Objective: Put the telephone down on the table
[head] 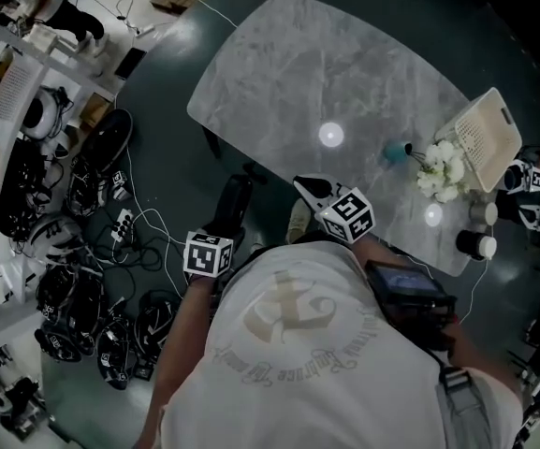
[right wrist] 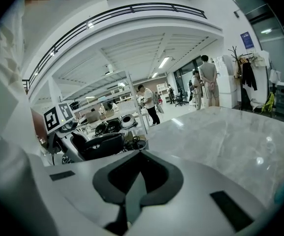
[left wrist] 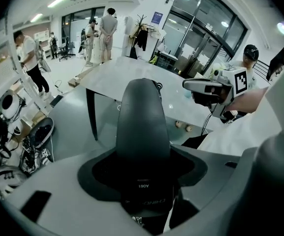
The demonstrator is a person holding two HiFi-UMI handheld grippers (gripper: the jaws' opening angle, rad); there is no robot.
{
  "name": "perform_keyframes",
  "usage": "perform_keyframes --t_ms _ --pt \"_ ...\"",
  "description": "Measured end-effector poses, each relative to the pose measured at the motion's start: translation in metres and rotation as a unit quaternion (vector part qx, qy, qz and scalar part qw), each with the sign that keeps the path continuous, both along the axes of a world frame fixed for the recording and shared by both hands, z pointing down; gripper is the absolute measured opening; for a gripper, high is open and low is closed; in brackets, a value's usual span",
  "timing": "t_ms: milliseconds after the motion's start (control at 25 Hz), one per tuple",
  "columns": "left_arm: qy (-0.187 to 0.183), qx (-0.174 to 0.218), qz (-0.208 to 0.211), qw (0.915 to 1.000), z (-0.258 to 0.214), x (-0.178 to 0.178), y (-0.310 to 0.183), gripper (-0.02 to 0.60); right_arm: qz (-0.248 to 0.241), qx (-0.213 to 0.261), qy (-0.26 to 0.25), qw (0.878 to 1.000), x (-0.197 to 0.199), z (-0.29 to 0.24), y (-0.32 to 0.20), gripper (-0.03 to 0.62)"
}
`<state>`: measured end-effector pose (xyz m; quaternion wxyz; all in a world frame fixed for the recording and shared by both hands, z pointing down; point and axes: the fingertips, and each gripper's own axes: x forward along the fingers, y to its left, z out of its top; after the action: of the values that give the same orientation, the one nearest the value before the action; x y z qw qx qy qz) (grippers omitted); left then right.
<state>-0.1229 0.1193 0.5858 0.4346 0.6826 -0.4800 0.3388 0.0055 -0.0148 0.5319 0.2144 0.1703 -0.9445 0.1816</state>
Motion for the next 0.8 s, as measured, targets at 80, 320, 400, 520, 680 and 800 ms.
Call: perform_keyframes --t_ms 80,320,400,520,680,800 --pt "-0.004 0.0 0.005 1.0 -0.003 0.004 -0.017 0.283 0.004 -0.005 -0.001 1.0 0.004 0.0 -0.014 0.015" --pt "-0.015 -0.009 -0.011 0.9998 -0.003 0.011 -0.061 0.282 -0.003 -0.021 -0.01 1.0 0.008 0.005 -0.052 0.015" --pt "-0.021 -0.01 -0.022 0.9995 0.001 0.011 -0.069 0.284 -0.009 -0.022 -0.014 1.0 0.006 0.009 -0.06 0.015" --pt "-0.031 -0.013 -0.041 0.9986 0.009 0.006 -0.082 0.284 -0.022 -0.026 -0.018 0.999 -0.002 0.019 -0.073 0.015" --pt "-0.041 -0.012 -0.058 0.9974 0.013 0.001 -0.094 0.282 -0.036 -0.032 -0.025 0.999 -0.009 0.024 -0.08 0.015" --pt "-0.043 -0.009 -0.061 0.9972 0.013 0.0 -0.1 0.284 -0.032 -0.035 -0.023 0.999 -0.008 0.025 -0.082 0.015"
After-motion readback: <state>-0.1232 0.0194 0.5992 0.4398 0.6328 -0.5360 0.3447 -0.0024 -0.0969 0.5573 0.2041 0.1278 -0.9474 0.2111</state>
